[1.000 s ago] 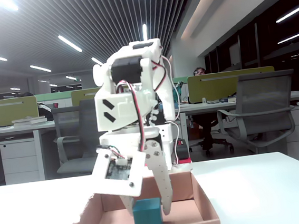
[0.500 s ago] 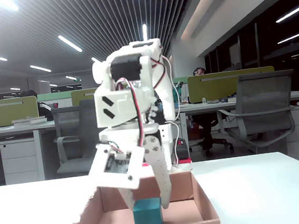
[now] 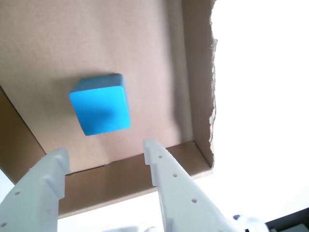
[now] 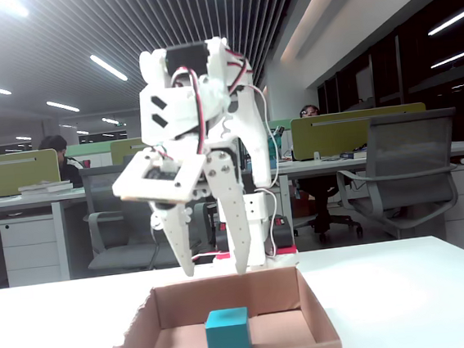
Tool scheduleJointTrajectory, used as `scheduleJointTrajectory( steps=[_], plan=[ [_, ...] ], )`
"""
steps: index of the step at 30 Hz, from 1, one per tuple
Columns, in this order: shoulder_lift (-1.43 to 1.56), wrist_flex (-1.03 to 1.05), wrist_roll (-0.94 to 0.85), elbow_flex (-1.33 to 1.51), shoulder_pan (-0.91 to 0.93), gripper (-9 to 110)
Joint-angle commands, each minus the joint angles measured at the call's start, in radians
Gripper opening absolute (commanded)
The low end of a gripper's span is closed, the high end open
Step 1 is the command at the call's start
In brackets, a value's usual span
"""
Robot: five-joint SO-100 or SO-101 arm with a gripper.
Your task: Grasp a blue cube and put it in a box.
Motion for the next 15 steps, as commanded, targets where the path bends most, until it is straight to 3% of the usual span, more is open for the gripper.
scheduleJointTrajectory(
  steps=[1,15],
  plan=[
    [0.144,0.005,-0.009,0.012,0.005,35],
    [0.652,0.069,-0.011,0.344,-0.049,24]
  ],
)
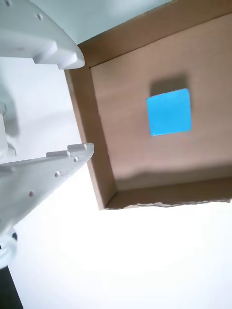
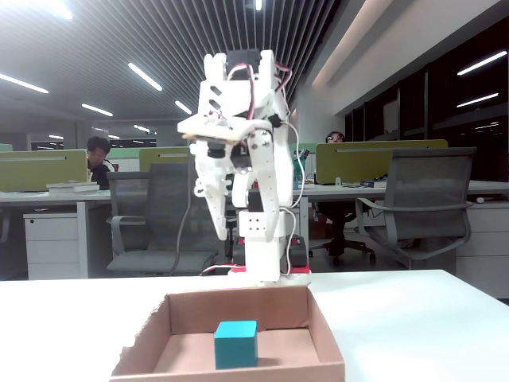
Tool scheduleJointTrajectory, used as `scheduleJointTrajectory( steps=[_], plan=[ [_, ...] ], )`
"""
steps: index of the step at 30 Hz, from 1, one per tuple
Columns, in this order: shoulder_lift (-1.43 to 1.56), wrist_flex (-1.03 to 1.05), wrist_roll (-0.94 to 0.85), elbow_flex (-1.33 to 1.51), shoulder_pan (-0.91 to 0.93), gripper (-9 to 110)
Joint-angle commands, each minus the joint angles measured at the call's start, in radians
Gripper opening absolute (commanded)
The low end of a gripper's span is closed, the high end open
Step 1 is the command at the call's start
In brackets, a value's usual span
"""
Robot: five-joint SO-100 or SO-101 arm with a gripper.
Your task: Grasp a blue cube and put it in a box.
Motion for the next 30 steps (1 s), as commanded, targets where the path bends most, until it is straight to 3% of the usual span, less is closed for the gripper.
scheduleJointTrajectory(
  steps=[1,7,30],
  plan=[
    [0.137,0.025,-0.009,0.037,-0.023,24],
    [0.313,0.060,-0.009,0.163,-0.058,16],
    [0.936,0.061,0.008,0.742,-0.098,15]
  ],
)
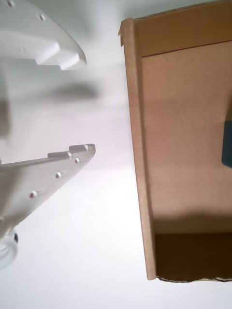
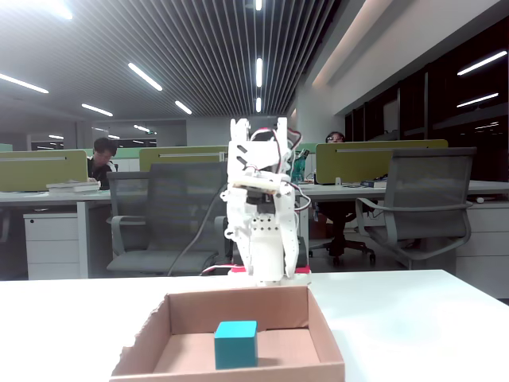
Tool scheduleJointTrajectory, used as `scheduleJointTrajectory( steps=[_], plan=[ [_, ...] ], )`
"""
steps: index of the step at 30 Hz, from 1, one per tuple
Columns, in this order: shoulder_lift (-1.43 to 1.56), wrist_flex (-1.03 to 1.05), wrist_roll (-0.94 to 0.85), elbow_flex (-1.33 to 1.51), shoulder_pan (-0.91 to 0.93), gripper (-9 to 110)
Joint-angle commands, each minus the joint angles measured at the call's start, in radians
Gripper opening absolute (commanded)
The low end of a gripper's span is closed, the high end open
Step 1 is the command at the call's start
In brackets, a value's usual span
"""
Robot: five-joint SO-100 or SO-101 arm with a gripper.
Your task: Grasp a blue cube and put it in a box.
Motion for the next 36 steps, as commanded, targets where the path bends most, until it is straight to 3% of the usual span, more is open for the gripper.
scheduleJointTrajectory(
  steps=[1,36],
  plan=[
    [0.054,-0.012,0.009,0.028,-0.006,15],
    [0.054,-0.034,0.081,0.170,-0.058,18]
  ],
)
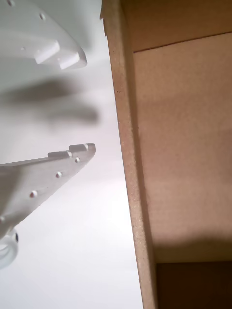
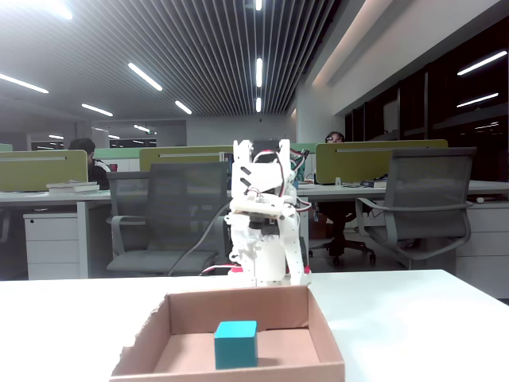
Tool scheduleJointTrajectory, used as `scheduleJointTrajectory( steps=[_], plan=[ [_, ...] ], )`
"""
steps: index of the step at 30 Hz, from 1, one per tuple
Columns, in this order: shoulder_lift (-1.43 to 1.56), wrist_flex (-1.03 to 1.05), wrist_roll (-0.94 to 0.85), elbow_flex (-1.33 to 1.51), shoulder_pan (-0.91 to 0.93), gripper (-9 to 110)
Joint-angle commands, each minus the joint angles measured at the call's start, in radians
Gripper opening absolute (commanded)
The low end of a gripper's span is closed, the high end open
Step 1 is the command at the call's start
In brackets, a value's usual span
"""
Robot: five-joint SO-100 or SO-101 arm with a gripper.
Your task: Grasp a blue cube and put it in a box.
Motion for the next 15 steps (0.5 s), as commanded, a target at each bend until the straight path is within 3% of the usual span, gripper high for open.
scheduleJointTrajectory(
  steps=[1,15],
  plan=[
    [0.006,0.008,0.003,-0.005,-0.008,18],
    [0.006,0.038,0.005,-0.005,-0.018,20]
  ],
)
